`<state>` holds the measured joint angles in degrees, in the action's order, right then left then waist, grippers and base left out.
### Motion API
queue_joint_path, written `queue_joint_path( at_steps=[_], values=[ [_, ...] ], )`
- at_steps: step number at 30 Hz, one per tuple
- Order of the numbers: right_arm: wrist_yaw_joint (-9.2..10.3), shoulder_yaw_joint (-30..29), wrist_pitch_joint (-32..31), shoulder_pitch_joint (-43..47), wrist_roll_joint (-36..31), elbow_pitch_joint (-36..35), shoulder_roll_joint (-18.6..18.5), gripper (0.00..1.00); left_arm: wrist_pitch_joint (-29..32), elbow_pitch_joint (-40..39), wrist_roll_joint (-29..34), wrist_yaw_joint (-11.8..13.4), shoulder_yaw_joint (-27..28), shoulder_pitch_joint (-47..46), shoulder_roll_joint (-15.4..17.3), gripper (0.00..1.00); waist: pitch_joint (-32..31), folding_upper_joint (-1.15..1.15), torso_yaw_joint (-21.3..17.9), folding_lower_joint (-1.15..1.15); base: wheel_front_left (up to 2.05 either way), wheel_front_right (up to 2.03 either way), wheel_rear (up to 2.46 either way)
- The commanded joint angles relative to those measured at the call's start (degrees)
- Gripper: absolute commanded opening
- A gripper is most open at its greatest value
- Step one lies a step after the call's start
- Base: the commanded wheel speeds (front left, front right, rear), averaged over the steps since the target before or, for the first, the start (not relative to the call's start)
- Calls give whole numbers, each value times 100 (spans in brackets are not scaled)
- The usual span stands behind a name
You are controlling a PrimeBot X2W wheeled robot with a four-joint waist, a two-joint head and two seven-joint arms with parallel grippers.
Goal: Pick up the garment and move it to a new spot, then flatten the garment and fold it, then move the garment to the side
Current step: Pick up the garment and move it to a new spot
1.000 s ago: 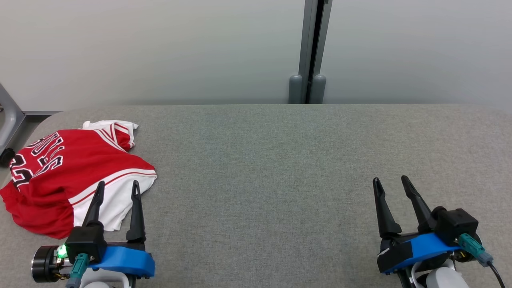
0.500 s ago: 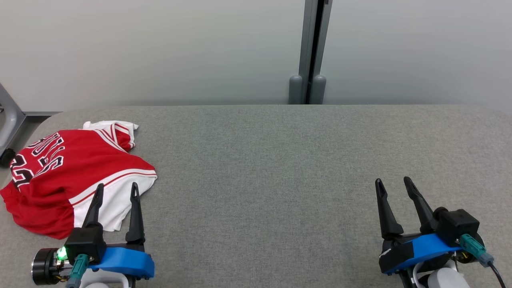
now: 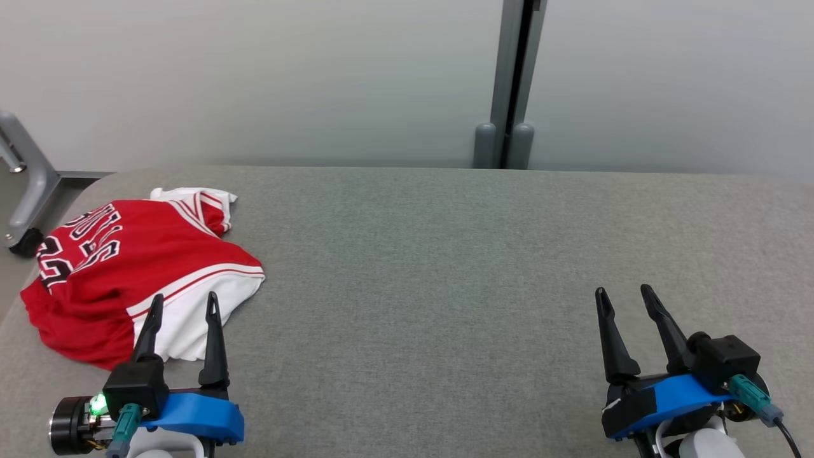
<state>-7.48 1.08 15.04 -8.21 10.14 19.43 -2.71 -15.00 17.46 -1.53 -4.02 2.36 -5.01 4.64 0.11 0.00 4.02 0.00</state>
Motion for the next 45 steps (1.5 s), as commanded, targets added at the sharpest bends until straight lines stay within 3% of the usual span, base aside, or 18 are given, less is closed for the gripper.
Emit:
queue_joint_path(
  at_steps=[1,32,45],
  values=[
    [-3,14,21,19,-14,12,-32,100,-28,-12,9,32,16,-64,5,100,7,0,56,0,0,0,0],
    [-3,112,21,17,9,99,-33,100,-27,-43,-90,186,437,-30,219,100,49,0,2458,0,0,0,0],
    [-3,268,21,-109,4,211,-33,100,-27,-138,-118,244,652,64,186,100,81,0,2486,0,0,0,0]
  ],
)
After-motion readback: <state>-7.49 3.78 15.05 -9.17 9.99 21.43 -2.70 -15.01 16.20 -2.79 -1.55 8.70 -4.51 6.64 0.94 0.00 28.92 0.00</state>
